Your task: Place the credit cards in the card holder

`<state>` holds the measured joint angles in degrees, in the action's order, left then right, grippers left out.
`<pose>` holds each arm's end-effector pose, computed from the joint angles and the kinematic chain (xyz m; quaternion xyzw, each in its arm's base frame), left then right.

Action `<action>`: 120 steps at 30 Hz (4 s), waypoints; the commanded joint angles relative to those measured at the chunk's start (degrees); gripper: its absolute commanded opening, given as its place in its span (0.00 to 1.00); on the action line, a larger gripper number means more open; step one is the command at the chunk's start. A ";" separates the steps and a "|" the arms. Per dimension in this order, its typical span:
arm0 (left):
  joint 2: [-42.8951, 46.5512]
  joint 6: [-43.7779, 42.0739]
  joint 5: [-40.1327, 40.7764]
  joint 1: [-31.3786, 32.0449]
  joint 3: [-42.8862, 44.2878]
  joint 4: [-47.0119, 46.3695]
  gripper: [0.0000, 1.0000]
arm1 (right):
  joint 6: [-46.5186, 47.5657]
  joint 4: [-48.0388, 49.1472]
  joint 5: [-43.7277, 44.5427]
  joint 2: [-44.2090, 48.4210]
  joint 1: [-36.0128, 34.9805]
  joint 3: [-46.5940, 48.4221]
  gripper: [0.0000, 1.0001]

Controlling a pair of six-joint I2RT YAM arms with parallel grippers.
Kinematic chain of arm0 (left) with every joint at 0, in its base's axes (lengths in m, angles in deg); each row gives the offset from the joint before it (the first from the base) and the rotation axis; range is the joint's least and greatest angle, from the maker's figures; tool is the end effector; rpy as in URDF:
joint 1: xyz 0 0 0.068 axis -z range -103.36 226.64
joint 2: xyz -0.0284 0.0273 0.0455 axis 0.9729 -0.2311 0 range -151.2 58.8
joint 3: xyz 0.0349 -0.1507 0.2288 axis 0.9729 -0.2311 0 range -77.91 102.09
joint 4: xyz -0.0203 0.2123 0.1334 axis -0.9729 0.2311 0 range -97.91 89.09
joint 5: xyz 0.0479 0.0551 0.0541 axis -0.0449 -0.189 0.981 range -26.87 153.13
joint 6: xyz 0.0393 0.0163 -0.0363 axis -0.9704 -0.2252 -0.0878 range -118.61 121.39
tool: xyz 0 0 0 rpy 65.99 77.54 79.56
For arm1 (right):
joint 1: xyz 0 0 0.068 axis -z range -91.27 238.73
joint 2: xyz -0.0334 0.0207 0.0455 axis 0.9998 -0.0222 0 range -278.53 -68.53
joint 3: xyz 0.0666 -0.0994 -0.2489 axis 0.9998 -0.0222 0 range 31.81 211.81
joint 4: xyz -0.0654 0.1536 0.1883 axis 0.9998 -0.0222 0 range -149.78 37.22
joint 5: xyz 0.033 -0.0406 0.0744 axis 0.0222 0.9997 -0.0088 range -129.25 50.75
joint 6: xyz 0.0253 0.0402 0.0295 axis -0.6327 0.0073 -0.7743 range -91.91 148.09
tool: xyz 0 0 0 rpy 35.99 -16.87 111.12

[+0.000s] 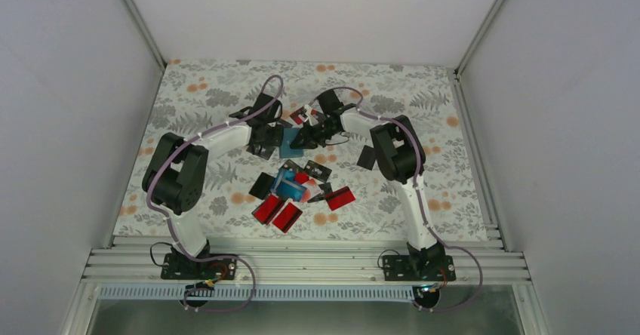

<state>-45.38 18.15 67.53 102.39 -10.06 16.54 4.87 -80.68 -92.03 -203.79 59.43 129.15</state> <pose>0.3299 -0.1558 0.1841 0.0662 0.9647 -0.0567 0.2484 0.3964 0.2576 0.1161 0.1394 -0.8698 -0.4727 0.0240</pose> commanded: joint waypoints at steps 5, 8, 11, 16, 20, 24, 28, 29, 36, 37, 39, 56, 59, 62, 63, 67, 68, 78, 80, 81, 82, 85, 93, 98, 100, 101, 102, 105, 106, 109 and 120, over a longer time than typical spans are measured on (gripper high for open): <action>0.45 1.23 -5.63 -0.19 3.84 0.71 0.02 | 0.64 -1.60 0.56 -2.64 -0.60 1.32 0.04; -1.08 1.43 -6.26 0.12 4.74 0.85 0.02 | 0.55 -1.52 0.48 -2.60 -0.58 1.40 0.05; -2.43 1.53 -7.03 0.47 5.62 0.95 0.02 | 0.45 -1.55 0.41 -2.61 -0.63 1.42 0.05; -5.05 1.86 -8.03 1.23 7.73 1.45 0.02 | 0.41 -1.54 0.14 -2.65 -0.60 1.44 0.04; -7.40 1.88 -7.45 2.32 9.96 3.01 0.02 | 0.46 -1.54 -0.10 -2.38 -0.60 1.45 0.04; -8.81 1.79 -5.55 3.13 10.65 3.88 0.02 | 0.45 -1.59 -0.26 -2.03 -0.58 1.38 0.04; -9.88 1.64 -4.01 3.62 10.64 4.03 0.02 | 0.65 -1.74 -0.52 -1.56 -0.59 1.36 0.04; -10.16 1.55 -3.61 3.68 10.72 4.14 0.02 | 0.78 -1.96 -0.63 -1.43 -0.64 1.44 0.05; -10.66 0.60 -2.71 3.85 10.38 3.87 0.02 | 2.57 -2.86 0.55 2.45 0.21 0.12 0.17; -10.59 0.46 -2.48 3.85 10.30 3.76 0.02 | 2.63 -2.86 1.37 3.05 0.57 -0.40 0.20; -10.48 0.09 -2.43 3.81 10.15 3.57 0.02 | 2.52 -2.27 3.04 3.94 1.38 -1.69 0.23; -10.83 -2.44 -0.26 4.41 11.18 5.58 0.02 | 1.28 -0.29 6.93 1.64 3.17 -3.65 0.24; -11.15 -2.69 0.46 4.75 11.15 5.91 0.02 | 1.08 -0.15 6.59 0.65 3.04 -3.56 0.22; -11.85 -2.56 0.44 4.97 11.47 5.67 0.02 | 1.10 -0.18 6.43 0.41 3.00 -3.56 0.21; -12.10 -2.50 0.34 5.18 11.77 5.62 0.02 | 1.15 -0.22 6.45 0.55 3.06 -3.56 0.21; -13.60 -2.59 1.72 6.13 13.92 6.93 0.02 | 1.16 -0.22 6.39 1.03 2.95 -3.73 0.20; -14.15 -2.60 2.40 6.33 14.57 7.59 0.02 | 1.21 -0.18 6.40 1.05 2.93 -3.74 0.19; -15.01 -2.02 8.86 8.20 15.77 11.73 0.02 | 1.50 -0.55 6.21 1.21 2.95 -3.60 0.18; -13.95 -1.99 10.54 8.37 15.58 12.27 0.02 | 1.47 -0.49 6.11 1.18 2.95 -3.65 0.18; -13.45 -2.10 10.72 8.42 15.49 12.33 0.02 | 1.43 -0.51 6.11 1.10 3.04 -3.57 0.17; -13.10 -2.16 10.79 8.36 15.50 12.42 0.02 | 1.43 -0.55 6.15 1.06 2.97 -3.56 0.17; -12.79 -2.49 9.77 8.40 15.78 12.39 0.02 | 1.34 -0.43 5.90 0.96 2.94 -3.44 0.17; -14.46 -2.34 8.37 8.61 15.29 11.17 0.02 | 1.52 -0.82 5.93 0.73 2.95 -3.28 0.17; -15.93 -2.12 8.12 8.65 14.90 10.52 0.02 | 1.55 -0.79 5.75 0.68 3.00 -3.21 0.17; -16.22 -2.08 7.77 8.69 14.70 10.20 0.02 | 1.51 -0.83 5.67 0.69 2.93 -3.21 0.17; -16.18 -2.00 7.58 8.74 14.32 9.90 0.02 | 1.51 -0.81 5.66 0.64 2.93 -3.21 0.17; -16.16 -1.99 7.42 8.77 14.18 9.78 0.02 | 1.51 -0.86 5.62 0.74 2.98 -3.14 0.16; -16.54 -1.99 7.59 8.88 14.14 10.18 0.02 | 1.56 -0.97 5.59 1.00 2.93 -2.99 0.16; -16.58 -1.99 7.76 8.93 14.08 10.36 0.02 | 1.60 -1.05 5.58 1.00 2.93 -2.91 0.16; -16.11 -1.99 9.32 8.92 13.38 10.77 0.02 | 1.66 -1.17 5.62 1.14 2.94 -2.71 0.16; -14.58 -1.69 10.47 8.98 10.62 10.75 0.02 | 1.64 -1.25 5.40 1.05 2.93 -2.77 0.15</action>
<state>-58.34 16.40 77.98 111.53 3.52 22.37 6.12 -81.20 -88.75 -200.79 62.40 125.78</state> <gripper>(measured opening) 0.027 0.157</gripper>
